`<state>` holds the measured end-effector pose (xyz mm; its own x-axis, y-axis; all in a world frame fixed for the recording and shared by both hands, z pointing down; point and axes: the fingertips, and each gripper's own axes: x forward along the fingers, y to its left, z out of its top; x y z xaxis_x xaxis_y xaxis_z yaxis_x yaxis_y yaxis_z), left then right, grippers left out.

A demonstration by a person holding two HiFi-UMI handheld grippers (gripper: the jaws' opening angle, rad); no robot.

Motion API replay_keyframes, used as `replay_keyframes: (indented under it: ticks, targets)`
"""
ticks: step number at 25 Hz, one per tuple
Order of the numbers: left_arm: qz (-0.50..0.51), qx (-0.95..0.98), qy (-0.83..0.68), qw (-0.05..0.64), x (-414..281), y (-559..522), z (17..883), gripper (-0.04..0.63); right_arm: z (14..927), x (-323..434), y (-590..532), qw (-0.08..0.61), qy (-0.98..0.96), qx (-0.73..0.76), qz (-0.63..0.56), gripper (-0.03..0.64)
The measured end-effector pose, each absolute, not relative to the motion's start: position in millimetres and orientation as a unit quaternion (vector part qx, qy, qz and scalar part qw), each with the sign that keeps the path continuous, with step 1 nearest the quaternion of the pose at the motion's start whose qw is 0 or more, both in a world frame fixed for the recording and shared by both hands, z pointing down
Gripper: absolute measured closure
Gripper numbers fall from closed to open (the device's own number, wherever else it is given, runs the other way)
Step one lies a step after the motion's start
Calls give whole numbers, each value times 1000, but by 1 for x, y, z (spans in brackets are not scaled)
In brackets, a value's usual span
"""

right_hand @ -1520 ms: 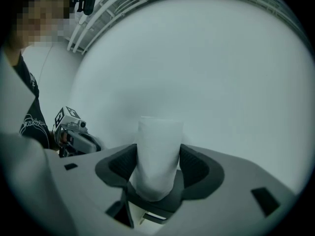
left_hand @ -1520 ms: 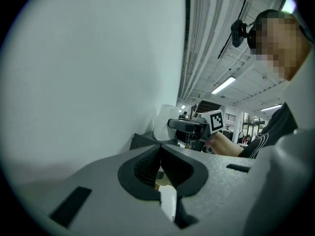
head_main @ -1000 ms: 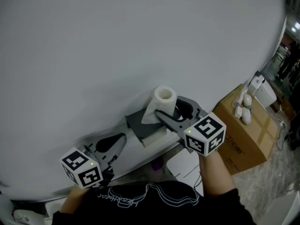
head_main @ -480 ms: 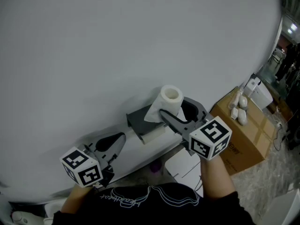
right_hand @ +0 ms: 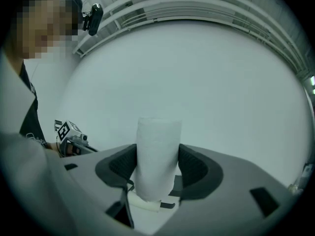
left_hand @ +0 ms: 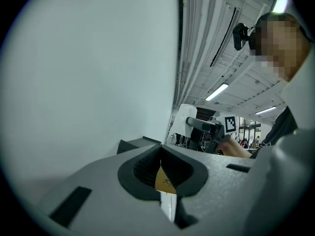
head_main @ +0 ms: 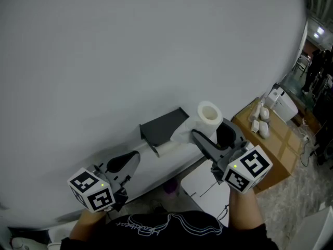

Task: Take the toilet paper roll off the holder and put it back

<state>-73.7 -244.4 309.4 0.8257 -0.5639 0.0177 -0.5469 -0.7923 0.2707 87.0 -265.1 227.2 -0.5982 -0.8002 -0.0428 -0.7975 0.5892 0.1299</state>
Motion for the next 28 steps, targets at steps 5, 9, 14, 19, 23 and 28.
replay_keyframes:
  ticks: [5, 9, 14, 19, 23, 28]
  targets:
    - [-30, 946, -292, 138, -70, -239, 316, 591, 241, 100, -248, 2, -887, 459, -55, 351]
    - [-32, 945, -293, 143, -66, -235, 321, 591, 261, 107, -241, 2, -885, 464, -32, 351]
    - [-29, 947, -284, 148, -58, -228, 326, 591, 288, 112, -236, 7, -881, 472, -5, 351]
    - [-38, 946, -284, 153, -58, -224, 333, 591, 322, 113, -231, 7, -878, 478, 20, 351]
    - [-38, 946, -281, 160, -55, -218, 339, 591, 348, 115, -224, 10, -875, 482, 47, 351]
    - [-31, 946, -276, 167, -52, -212, 344, 591, 370, 113, -213, 21, -871, 486, 72, 351]
